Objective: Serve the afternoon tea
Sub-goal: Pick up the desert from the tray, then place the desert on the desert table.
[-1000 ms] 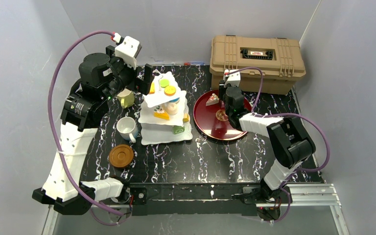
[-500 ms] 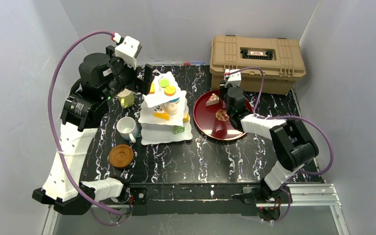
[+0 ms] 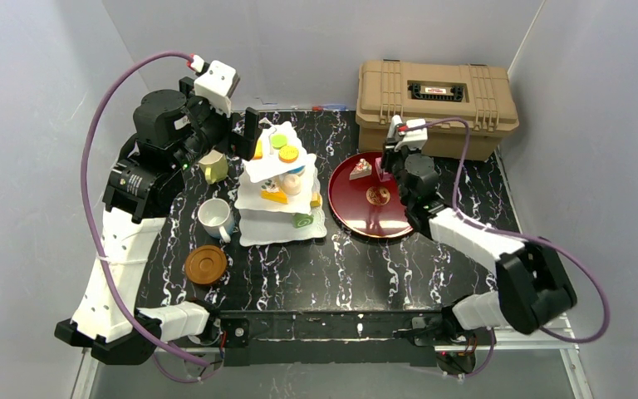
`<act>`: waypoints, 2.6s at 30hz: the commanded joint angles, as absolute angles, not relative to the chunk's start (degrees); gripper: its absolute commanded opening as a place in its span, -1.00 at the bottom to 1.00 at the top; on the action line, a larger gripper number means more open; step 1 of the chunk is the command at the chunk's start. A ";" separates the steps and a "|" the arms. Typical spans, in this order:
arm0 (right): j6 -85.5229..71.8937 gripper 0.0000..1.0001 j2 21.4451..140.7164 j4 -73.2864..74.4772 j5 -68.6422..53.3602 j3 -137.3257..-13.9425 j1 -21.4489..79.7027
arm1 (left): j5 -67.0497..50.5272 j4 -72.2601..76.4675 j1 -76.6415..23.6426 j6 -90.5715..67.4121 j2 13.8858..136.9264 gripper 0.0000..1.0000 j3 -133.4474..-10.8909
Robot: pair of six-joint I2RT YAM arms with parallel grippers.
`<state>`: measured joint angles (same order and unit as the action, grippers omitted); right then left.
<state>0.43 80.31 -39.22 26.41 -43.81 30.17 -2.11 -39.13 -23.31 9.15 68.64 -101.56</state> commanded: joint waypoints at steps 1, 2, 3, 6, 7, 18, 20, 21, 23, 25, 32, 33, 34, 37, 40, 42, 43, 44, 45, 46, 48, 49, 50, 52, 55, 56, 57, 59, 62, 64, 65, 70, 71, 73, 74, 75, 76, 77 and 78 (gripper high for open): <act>-0.81 -0.97 71.20 -35.81 24.68 -42.59 32.31 | -1.92 -38.32 -22.94 8.41 67.28 0.99 -101.20; -1.06 -0.97 69.48 -33.95 24.37 -42.42 32.79 | -2.05 -38.32 -22.94 8.25 67.21 0.99 -101.17; -1.55 -0.97 67.77 -32.23 23.94 -42.31 33.12 | -2.21 -38.40 -22.99 8.07 67.13 0.99 -101.06; -2.90 -0.97 63.40 -26.94 22.27 -42.28 34.61 | -2.24 -38.41 -22.98 8.13 67.00 0.99 -100.71; -2.90 -0.97 61.99 -25.35 22.24 -42.35 35.55 | -2.28 -38.45 -23.01 8.17 66.91 0.99 -100.70; -9.01 -0.97 53.44 -13.68 22.86 -43.68 46.31 | -3.17 -39.47 -22.96 8.27 67.36 0.99 -102.01; -10.47 -0.97 53.15 -13.48 23.83 -43.52 48.48 | -3.65 -39.71 -22.94 8.49 67.57 0.99 -101.81; -11.28 -0.97 53.14 -13.71 24.28 -43.32 49.57 | -3.76 -39.75 -22.95 8.58 67.63 0.99 -101.46; -12.44 -0.97 53.49 -14.77 25.10 -42.91 52.13 | -3.86 -39.80 -22.94 8.67 67.68 0.99 -101.02; -12.99 -0.97 54.03 -15.73 27.10 -42.68 54.93 | -3.99 -39.96 -22.94 8.61 67.61 0.99 -100.87; -13.39 -0.97 56.96 -21.71 32.63 -41.62 62.57 | -4.47 -41.31 -22.95 8.00 67.68 0.99 -101.53; -13.51 -0.97 57.85 -23.01 33.37 -41.51 63.50 | -4.59 -41.74 -22.94 7.85 67.81 0.99 -101.74; -13.61 -0.97 58.75 -24.96 34.11 -41.26 64.40 | -4.79 -42.32 -22.94 7.88 67.92 0.99 -101.88; -12.89 -0.97 62.86 -29.55 36.88 -41.62 67.83 | -4.92 -43.41 -22.99 7.87 68.06 0.99 -102.23; -11.12 -0.97 67.95 -34.06 39.21 -43.32 71.43 | -4.99 -44.17 -22.94 7.45 67.79 0.99 -102.06; -10.34 -0.97 71.16 -36.96 40.41 -44.42 72.93 | -4.97 -44.58 -22.98 7.06 67.62 0.99 -102.10; -9.75 -0.97 72.81 -38.11 40.76 -45.23 73.47 | -5.00 -44.64 -22.95 7.10 67.47 0.99 -102.04; -9.18 -0.97 74.17 -38.85 41.23 -45.99 74.08 | -4.93 -44.65 -22.94 7.12 67.28 0.99 -101.90; -8.42 -0.97 75.61 -40.05 41.86 -46.72 74.69 | -4.92 -44.58 -22.98 7.12 67.05 0.99 -101.79; -7.74 -0.97 76.88 -41.12 42.54 -47.37 75.23 | -4.92 -44.44 -22.97 7.14 66.80 0.99 -101.57; -6.58 -0.97 79.48 -42.64 43.60 -48.71 76.00 | -5.11 -44.15 -23.01 6.89 66.29 0.99 -100.70; -5.99 -0.97 80.43 -43.42 44.13 -49.30 76.35 | -5.30 -43.86 -22.97 6.73 66.01 0.99 -100.29; -5.38 -0.97 81.29 -44.29 44.72 -49.90 76.64 | -5.50 -43.59 -22.94 6.55 65.74 0.99 -99.84; -4.71 -0.97 82.77 -46.57 45.99 -50.36 76.98 | -5.89 -43.21 -22.94 6.50 65.42 0.99 -99.26; -4.35 -0.97 84.79 -49.62 46.94 -50.81 76.99 | -6.22 -43.23 -22.94 6.50 65.56 0.99 -99.24; -4.27 -0.97 85.62 -50.50 47.03 -51.11 76.99 | -6.30 -43.24 -22.94 6.48 65.57 0.99 -99.23; -4.20 -0.97 86.44 -51.32 47.03 -51.45 77.06 | -6.41 -43.18 -22.95 6.50 65.49 0.99 -99.29; -4.32 -0.97 88.35 -52.75 46.35 -52.34 77.07 | -6.29 -43.18 -22.94 6.67 65.41 0.99 -99.18; -4.67 -0.97 91.49 -54.90 45.68 -53.87 77.24 | -6.45 -42.75 -22.96 6.99 65.27 0.99 -98.87; -4.41 -0.97 93.51 -56.16 45.26 -55.04 77.34 | -6.63 -42.50 -22.96 7.24 65.11 0.99 -98.77; -4.29 -0.97 94.45 -56.62 45.09 -55.64 77.46 | -6.74 -42.47 -22.96 7.41 65.17 0.99 -98.73; -2.55 -0.97 98.74 -60.08 45.67 -57.88 78.45 | -7.27 -42.10 -22.98 8.08 65.14 0.99 -98.89; -1.92 -0.97 99.38 -60.82 45.65 -58.06 78.67 | -7.46 -42.10 -22.97 8.04 65.21 0.99 -98.88; -0.24 -0.97 100.98 -62.98 46.60 -58.37 79.52 | -7.87 -42.15 -22.94 8.04 65.07 0.99 -98.69; -0.18 -0.97 101.71 -64.20 46.91 -58.22 79.74 | -8.05 -42.12 -22.98 8.08 65.01 0.99 -98.50; 1.01 -0.97 102.38 -65.25 47.08 -58.06 79.92 | -8.27 -42.02 -22.94 8.12 64.94 0.99 -98.32; 1.36 -0.97 102.93 -65.90 47.18 -58.01 80.04 | -8.45 -42.01 -22.98 8.22 64.95 0.99 -98.23; 1.40 -0.97 103.49 -66.72 47.12 -57.94 80.11 | -8.58 -42.03 -22.94 8.25 64.94 0.99 -98.14; 1.70 -0.97 104.06 -67.72 47.09 -57.92 80.15 | -8.69 -42.01 -22.94 8.23 64.91 0.99 -98.09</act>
<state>-1.10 102.61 -57.49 45.10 -55.68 79.48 -7.01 -42.52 -23.31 7.68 66.17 -98.76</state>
